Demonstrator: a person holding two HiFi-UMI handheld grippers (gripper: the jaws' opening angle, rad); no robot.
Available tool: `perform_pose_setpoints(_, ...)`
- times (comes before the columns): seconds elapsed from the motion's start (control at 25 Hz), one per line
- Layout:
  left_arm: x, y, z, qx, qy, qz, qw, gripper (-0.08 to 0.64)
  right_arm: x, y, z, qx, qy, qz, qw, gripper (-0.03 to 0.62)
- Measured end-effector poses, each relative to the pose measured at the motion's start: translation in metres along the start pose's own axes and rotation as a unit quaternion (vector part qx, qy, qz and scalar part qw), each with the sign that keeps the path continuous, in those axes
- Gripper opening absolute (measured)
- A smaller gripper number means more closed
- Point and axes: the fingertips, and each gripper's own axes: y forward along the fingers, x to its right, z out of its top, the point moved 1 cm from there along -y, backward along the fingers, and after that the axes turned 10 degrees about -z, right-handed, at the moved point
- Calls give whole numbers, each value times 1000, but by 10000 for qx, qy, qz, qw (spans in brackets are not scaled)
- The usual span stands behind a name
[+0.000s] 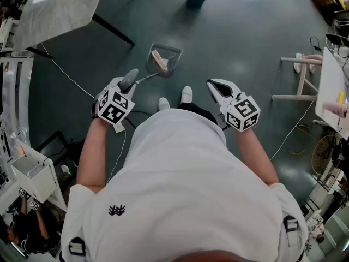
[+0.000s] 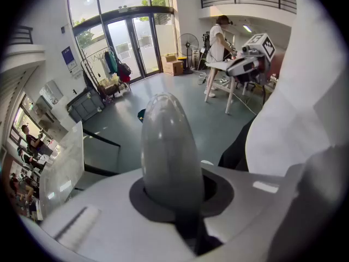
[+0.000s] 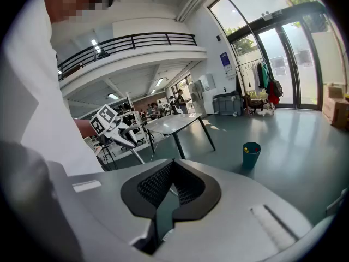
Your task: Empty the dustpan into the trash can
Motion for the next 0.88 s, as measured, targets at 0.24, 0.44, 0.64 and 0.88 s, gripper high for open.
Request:
perform_pose_setpoints(0.24, -8, 2, 34, -83, -17, 19, 10000, 92, 45, -11, 13, 145, -23, -82, 9999, 0)
perform_pose_setpoints(0.44, -24, 3, 73, -22, 58, 86, 9999, 91, 85, -10, 10, 174, 206, -165, 9995, 0)
perform_pose_setpoints(0.64, -57, 7, 111, 21, 169, 112, 9998, 91, 116, -1, 17, 336, 531, -365, 9974, 2)
perform_pose_setpoints(0.88, -126, 18, 140, 54, 437, 44, 9990, 91, 138, 50, 38, 197, 471, -540, 9972, 84)
